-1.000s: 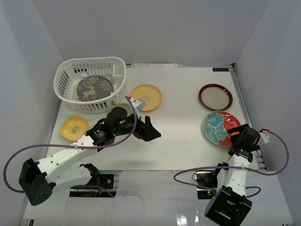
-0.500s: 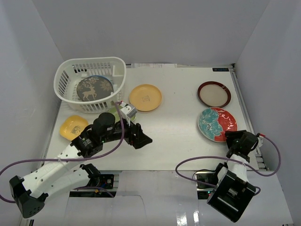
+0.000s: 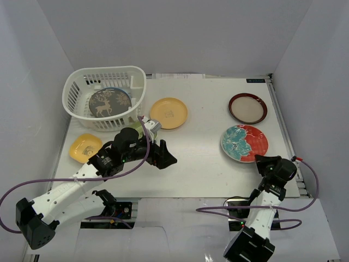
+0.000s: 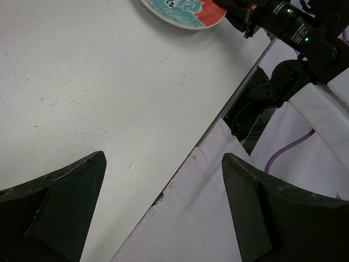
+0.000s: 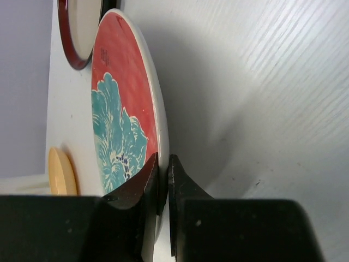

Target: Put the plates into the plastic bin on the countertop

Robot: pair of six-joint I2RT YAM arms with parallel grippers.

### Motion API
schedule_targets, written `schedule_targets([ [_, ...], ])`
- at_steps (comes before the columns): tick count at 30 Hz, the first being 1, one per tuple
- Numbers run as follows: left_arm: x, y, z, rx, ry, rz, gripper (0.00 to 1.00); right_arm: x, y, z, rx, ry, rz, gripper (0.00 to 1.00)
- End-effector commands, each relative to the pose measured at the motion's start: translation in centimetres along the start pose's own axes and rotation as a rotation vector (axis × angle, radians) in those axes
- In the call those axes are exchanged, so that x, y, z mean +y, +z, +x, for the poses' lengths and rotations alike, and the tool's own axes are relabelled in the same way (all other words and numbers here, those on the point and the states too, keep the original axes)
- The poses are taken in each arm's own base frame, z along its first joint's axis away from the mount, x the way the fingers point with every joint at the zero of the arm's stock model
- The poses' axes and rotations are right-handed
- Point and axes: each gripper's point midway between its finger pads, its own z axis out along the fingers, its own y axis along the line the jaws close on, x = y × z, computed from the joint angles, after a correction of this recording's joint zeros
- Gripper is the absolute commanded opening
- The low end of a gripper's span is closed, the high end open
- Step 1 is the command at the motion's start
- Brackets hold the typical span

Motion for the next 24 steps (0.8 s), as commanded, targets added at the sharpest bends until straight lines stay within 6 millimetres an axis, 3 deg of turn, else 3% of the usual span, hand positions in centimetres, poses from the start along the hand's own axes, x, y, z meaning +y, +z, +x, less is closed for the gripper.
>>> schedule_targets([
  [1, -1.4, 0.2, -1.3, -0.05, -0.065, 0.071, 0.98, 0.9, -1.2, 3.6, 0.184, -0.031, -0.065, 0.08],
  [4, -2.3, 0.9, -2.5, -0.091, -0.117, 0.12, 0.98, 3.6, -2.2, 5.1, 0.279, -0.048, -0.189, 0.08],
  [10, -0.7, 4.9, -1.7, -0.035, -0.231, 0.082, 0.98, 9.9, -4.6, 6.2, 0.368, -0.152, -0.447, 0.08],
  [13, 1.2, 7.1, -0.6, -0.006, -0.276, 0.024, 0.98, 12.5, -5.9, 6.4, 0.397, -0.196, -0.561, 0.08],
  [17, 1.6, 9.6, -0.9, -0.019, -0.326, 0.043, 0.98, 14.5, -7.2, 7.5, 0.468, -0.23, -0.663, 0.08],
  [24, 5.7, 13.1, 2.1, 0.066, -0.362, -0.103, 0.95, 15.9, -9.2, 9.4, 0.546, -0.263, -0.81, 0.08],
])
